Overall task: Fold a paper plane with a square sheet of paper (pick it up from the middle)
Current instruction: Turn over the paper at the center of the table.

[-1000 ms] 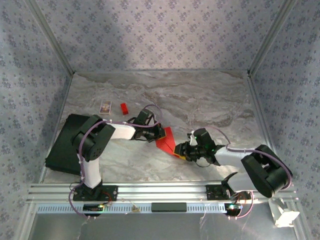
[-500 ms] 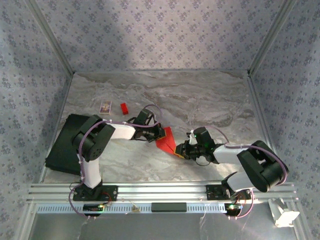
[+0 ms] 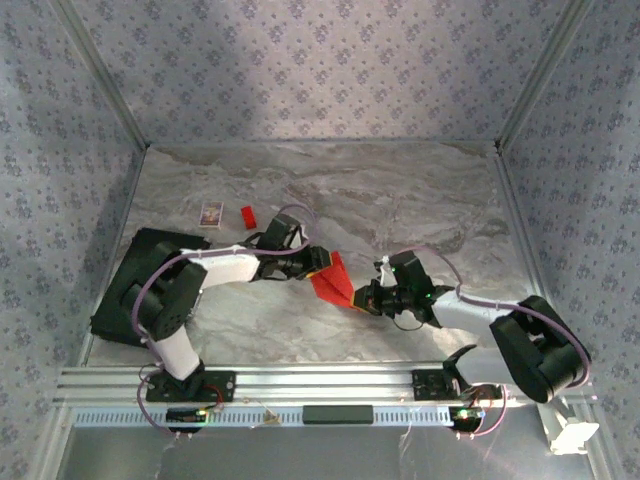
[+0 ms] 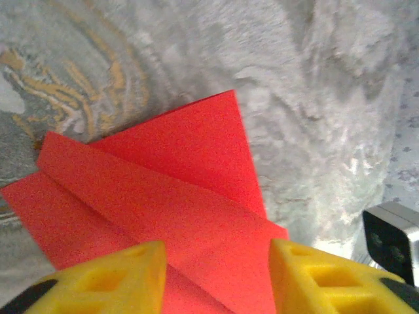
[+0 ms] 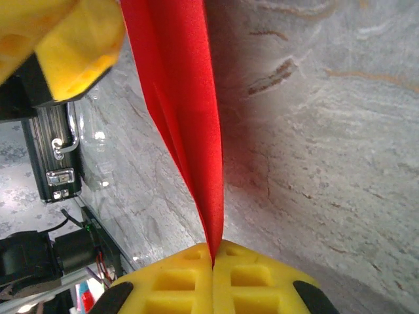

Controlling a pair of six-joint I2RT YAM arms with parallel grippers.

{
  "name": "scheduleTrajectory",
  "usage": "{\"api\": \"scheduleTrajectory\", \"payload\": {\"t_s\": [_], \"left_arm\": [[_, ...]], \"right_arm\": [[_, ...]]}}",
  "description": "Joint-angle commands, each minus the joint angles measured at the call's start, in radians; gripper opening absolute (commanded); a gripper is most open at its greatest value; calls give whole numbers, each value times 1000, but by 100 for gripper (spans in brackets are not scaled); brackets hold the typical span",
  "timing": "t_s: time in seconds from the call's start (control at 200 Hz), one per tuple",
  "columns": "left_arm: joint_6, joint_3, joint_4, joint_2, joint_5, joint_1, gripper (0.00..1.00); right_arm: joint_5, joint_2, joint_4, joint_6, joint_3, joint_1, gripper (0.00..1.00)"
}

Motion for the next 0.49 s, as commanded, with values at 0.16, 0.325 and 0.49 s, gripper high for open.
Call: {"api": "scheduleTrajectory", "payload": {"t_s": [0.16,0.325,0.49], "left_arm": [[48,-59,-30,-149,-101,-1,53],[59,-59,-44,-172,-120,1,55],[55,-61,-48,-202,-123,4,55]], "right_arm": [[135,-113,-270,-119,83,2,5],[192,-182,-356,-152,121,11,5],[245,-232,-436,-187,163,26,5]]}}
